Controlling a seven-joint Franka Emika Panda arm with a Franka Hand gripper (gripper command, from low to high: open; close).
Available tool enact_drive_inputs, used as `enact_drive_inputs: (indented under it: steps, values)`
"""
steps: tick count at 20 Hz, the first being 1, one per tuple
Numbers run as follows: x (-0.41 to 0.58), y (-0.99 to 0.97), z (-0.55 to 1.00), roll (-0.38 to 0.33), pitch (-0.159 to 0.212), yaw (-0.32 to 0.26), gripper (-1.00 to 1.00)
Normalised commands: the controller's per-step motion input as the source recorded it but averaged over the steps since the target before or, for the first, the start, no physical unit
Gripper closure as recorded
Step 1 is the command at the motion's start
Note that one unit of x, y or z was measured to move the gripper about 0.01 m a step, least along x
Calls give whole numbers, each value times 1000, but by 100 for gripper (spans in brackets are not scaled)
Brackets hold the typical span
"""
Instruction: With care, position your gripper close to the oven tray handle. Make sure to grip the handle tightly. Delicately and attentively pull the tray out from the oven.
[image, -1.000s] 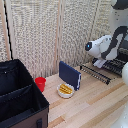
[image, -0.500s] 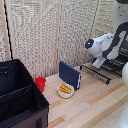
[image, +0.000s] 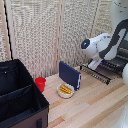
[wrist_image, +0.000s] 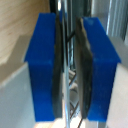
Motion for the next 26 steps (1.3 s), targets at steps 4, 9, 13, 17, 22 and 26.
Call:
enact_drive_inputs:
  steps: [4,9,13,17,22,26]
  values:
    - [4,293,-7,-11,1,8,-100]
    - [77,25,11,15,20,6,-100]
    - [34,0,99,4,23,-1,-100]
    - [13,21,318,11,3,-36,-100]
    - [0,57,188,-10,4,-54,-100]
    - [0,0,66,0,12,0,-100]
